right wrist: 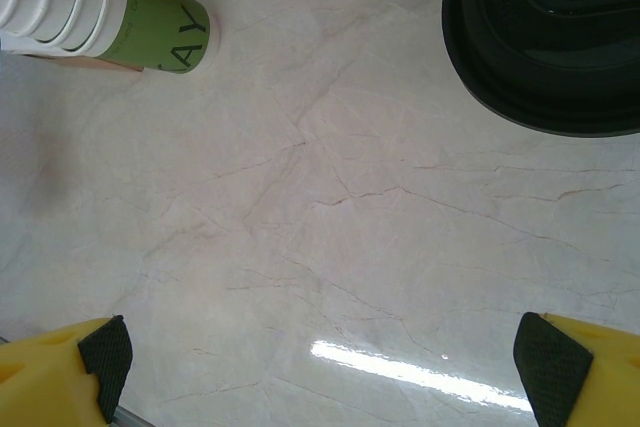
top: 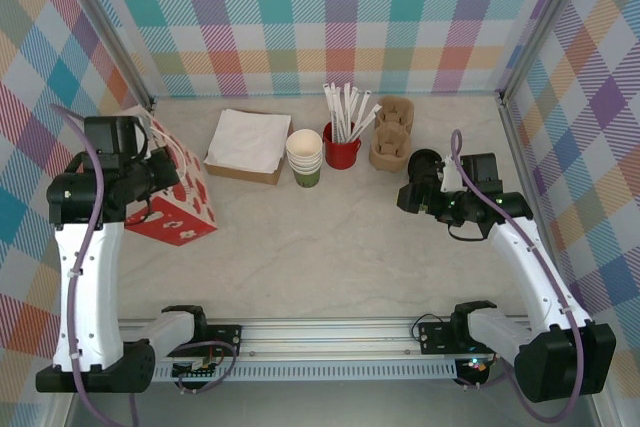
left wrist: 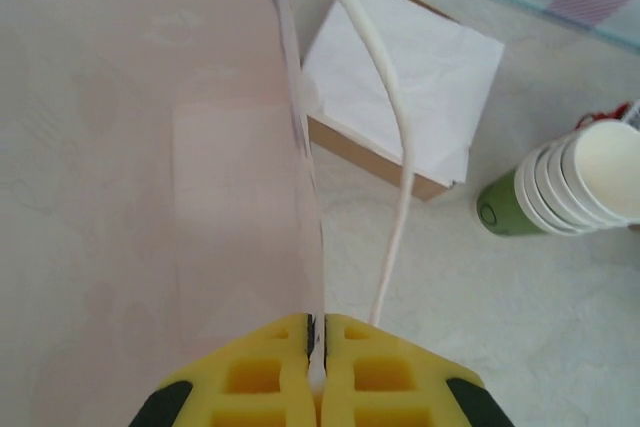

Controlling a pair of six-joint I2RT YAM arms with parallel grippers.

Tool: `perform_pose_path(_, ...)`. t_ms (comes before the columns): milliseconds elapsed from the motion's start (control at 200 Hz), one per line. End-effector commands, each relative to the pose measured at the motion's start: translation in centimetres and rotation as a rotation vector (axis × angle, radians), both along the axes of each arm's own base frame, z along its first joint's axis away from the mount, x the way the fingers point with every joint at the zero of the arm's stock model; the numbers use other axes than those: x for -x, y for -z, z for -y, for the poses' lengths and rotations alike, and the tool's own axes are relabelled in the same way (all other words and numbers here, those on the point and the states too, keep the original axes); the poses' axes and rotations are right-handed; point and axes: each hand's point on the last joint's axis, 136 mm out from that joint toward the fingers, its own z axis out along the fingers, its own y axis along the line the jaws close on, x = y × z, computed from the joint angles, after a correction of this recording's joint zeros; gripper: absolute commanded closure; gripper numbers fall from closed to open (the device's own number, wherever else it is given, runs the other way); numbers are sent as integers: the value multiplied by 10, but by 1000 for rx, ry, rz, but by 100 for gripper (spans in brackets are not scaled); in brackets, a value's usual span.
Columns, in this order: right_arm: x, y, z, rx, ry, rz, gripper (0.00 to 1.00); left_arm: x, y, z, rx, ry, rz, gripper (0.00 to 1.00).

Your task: Pack the takeout coffee

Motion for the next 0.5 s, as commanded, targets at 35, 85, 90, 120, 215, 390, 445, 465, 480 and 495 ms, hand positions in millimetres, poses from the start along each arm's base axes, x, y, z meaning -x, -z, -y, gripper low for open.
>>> perform_pose_path(35,1,2,1,-1,9,-18,0,8,-2,18,-35,31,-22,100)
perform_pose_path(85,1,3,1,0,8,-18,0,12,-1,22,-58,42,-37,100)
perform_pose_path(90,1,3,1,0,8,-18,0,12,-1,22,-60,45,-39,100)
perform_pose_path(120,1,3,1,1,8,-22,0,14,-2,25,-71,54,-41,100)
perform_pose_path(215,1,5,1,0,9,-24,0,22,-3,34,-85,83,-46,100)
perform_pose_path(390,-2,6,1,3,6,-28,0,30,-1,60,-67,151,-52,100)
perform_pose_path(445,-2,6,1,3,6,-30,0,30,1,71,-78,180,-58,100)
perform_pose_path(465,-3,6,1,3,5,-29,0,31,2,73,-86,186,-59,100)
perform_pose_path(480,-3,5,1,4,5,-27,0,31,2,76,-94,195,-59,100)
perform_pose_path(495,-3,5,1,3,5,-26,0,30,1,78,-101,199,-58,100)
